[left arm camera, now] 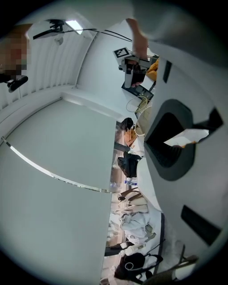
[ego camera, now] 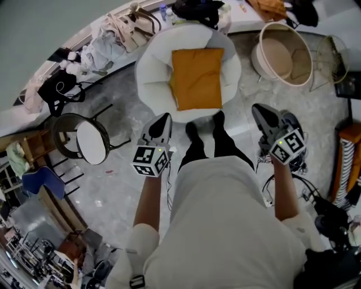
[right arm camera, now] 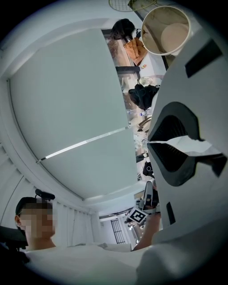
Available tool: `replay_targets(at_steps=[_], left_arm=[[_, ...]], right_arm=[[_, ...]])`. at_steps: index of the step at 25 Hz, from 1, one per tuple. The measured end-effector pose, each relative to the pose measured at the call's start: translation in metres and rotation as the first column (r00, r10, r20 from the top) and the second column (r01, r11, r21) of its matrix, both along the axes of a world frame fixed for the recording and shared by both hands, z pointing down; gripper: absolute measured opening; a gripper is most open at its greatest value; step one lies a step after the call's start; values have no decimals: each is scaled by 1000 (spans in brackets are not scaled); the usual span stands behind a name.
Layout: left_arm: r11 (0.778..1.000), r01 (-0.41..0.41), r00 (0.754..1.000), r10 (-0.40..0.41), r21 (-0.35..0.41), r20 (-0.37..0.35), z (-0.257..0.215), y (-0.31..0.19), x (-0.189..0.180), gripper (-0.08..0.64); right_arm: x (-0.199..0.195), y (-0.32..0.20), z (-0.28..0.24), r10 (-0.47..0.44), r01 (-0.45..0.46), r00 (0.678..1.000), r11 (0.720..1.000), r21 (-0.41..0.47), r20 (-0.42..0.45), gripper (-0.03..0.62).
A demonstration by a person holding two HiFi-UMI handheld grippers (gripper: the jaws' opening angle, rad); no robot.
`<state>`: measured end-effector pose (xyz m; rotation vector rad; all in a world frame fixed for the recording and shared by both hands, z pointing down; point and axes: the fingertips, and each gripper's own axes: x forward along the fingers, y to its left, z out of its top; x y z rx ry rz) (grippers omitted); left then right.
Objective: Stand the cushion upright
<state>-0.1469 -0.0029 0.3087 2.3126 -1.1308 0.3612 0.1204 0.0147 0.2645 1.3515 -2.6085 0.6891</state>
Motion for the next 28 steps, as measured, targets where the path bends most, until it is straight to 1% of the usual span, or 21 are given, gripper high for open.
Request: replay_targets(at_steps=[3,5,7,9,12,15,17,18,20,22,28], left_arm=[[999,31,999,-31,-10,9,11,-7,14,2],[997,72,997,-72,-16,13,20,-15,20,2],[993,116,993,-115,-16,15,28,-23,27,2],[990,141,990,-141,-12,21,36,-31,35,2],[987,159,987,-158,-12,33,53,-35,46,2],[985,171,984,-170,-13,51,77,-45,50,2],[984,179,982,-178,-15,59,93,-51,54,2],[983,184,981,-183,-15,62,101,-53,56,2],[981,195,979,-193,-19,70,118,-55,61,2],[979,203,977,-200,-30,78,135,-60,63,21],[975,214,974,-209,-57,87,179,-80,71,41]], right_arm=[[17,-17,13,-8,8,999,1000,-6,33,38],[27,-29,24,-18,20,998,1000,-21,57,38],[37,-41,37,-37,40,998,998,-42,58,40],[47,-53,52,-62,65,997,996,-65,48,40],[58,-66,77,-96,100,994,990,-101,44,41],[61,-81,106,-119,124,992,983,-137,41,53],[64,-89,128,-135,140,990,977,-159,38,107],[65,-91,139,-145,149,989,974,-169,36,114],[67,-93,159,-165,169,986,968,-184,35,114],[66,-98,177,-182,187,982,962,-199,41,115],[59,-117,228,-233,239,971,938,-251,55,129]])
